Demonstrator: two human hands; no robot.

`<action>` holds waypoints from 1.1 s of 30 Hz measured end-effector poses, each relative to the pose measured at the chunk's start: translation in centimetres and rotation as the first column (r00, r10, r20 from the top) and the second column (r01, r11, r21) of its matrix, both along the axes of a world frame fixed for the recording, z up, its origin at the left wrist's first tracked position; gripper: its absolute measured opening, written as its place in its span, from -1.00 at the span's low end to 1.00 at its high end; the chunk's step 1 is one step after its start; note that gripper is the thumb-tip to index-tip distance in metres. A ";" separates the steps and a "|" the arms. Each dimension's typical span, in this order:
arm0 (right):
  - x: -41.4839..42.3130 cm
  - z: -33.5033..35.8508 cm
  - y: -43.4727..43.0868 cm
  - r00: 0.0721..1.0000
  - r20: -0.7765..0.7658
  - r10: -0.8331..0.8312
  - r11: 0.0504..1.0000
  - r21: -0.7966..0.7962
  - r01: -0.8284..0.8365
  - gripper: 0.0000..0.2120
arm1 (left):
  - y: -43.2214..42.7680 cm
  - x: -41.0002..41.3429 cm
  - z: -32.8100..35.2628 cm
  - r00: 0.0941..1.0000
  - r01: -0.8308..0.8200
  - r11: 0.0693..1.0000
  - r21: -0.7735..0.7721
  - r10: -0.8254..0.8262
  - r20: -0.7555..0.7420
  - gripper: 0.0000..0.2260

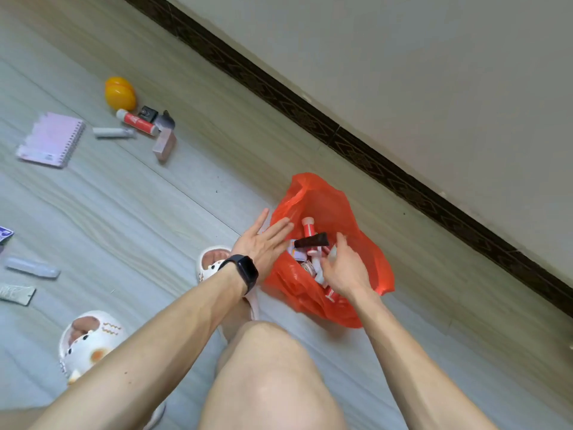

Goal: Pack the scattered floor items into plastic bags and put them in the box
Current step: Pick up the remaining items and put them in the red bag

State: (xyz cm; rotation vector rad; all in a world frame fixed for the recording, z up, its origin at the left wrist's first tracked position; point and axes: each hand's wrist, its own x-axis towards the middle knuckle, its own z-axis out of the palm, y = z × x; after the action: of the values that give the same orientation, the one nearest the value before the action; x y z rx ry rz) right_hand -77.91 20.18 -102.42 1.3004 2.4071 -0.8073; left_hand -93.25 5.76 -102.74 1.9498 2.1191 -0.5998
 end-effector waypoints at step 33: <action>-25.6 18.1 -34.5 0.006 0.099 0.995 -0.008 0.142 -0.990 -0.59 | -51.5 -12.9 12.1 0.008 -0.999 0.002 -0.049 0.993 -0.119 -0.43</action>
State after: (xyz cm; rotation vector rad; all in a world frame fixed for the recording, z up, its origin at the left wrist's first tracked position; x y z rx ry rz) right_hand -103.52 -14.32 -84.29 -0.7162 2.5409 -0.0848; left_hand -106.14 -45.77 -90.67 -0.1342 2.6395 -0.3632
